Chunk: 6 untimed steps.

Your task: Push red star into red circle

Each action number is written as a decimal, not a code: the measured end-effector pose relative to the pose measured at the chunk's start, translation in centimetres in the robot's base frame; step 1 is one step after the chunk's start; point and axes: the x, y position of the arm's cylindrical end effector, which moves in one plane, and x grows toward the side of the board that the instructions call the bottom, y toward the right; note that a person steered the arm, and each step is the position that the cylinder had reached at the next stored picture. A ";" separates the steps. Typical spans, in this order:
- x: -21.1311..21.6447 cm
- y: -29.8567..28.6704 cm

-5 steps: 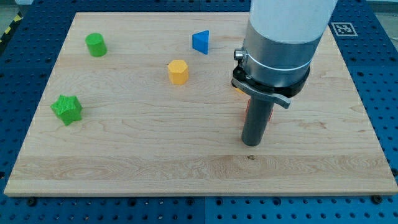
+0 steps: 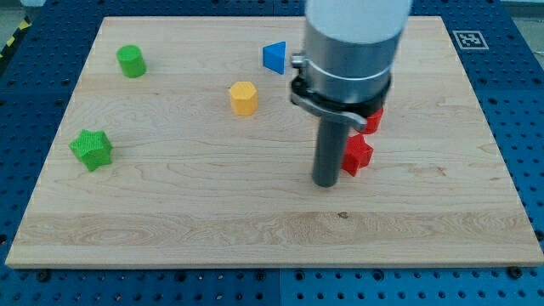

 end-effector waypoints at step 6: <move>0.2 9.1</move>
